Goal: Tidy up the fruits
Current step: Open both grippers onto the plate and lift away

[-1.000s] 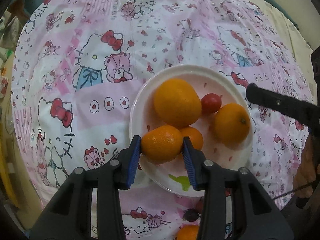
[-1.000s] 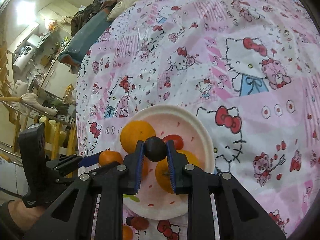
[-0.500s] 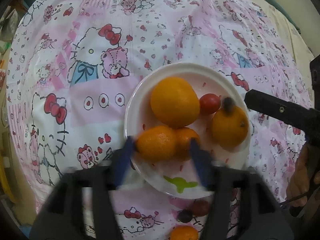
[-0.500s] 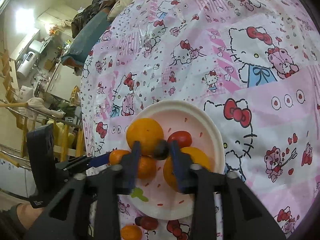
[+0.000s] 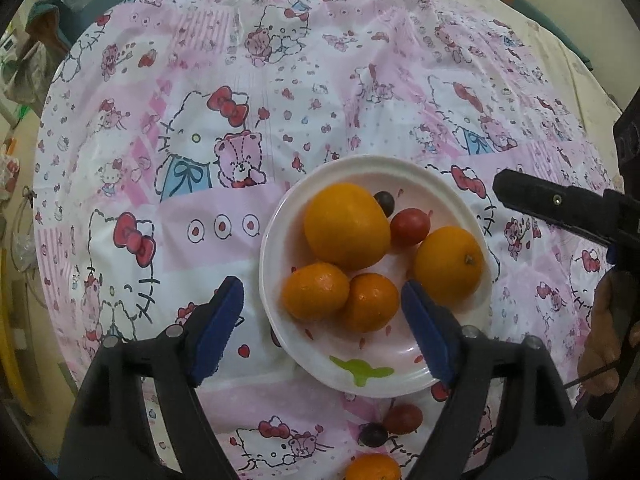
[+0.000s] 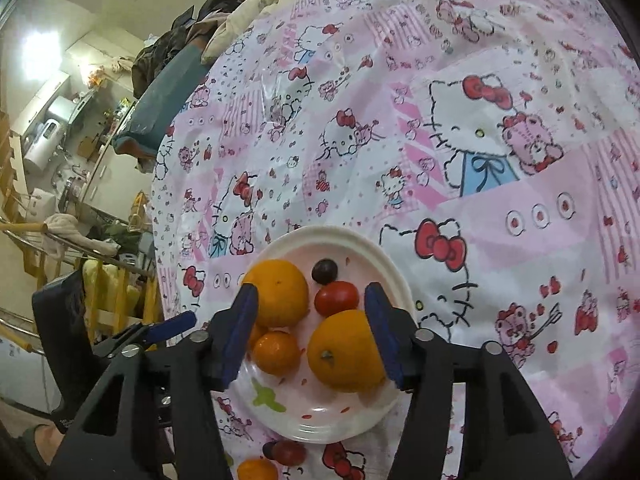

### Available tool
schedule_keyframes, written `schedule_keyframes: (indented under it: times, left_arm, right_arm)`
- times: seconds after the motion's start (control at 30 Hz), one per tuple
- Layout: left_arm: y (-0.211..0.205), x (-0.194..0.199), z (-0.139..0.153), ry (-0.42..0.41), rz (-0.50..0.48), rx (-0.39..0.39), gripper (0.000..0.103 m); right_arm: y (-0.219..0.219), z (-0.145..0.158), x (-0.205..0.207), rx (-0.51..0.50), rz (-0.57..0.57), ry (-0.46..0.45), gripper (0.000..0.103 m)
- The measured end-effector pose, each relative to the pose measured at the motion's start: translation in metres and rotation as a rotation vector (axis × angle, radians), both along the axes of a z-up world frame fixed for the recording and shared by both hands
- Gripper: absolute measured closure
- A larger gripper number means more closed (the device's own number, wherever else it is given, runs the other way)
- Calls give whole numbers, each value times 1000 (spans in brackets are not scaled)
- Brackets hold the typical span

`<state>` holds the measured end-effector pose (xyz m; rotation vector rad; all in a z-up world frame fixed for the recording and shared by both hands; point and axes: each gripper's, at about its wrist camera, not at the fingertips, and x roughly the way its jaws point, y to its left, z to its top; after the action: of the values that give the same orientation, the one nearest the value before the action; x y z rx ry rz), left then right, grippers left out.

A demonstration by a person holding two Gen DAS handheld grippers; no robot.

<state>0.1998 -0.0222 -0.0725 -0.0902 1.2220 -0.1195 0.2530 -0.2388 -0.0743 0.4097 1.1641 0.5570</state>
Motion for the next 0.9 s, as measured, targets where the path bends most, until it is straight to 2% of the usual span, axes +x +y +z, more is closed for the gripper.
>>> schedule_keyframes:
  times: [0.27, 0.67, 0.9]
  left_arm:
    - [3, -10, 13, -54, 7, 19, 25]
    - [21, -37, 38, -106, 60, 0, 24]
    - [29, -62, 39, -85, 78, 3, 25]
  right_arm:
    - [-3, 13, -15, -18, -8, -37, 43]
    - [-12, 36, -52, -26, -20, -64, 43]
    - [-14, 38, -79, -40, -19, -61, 42]
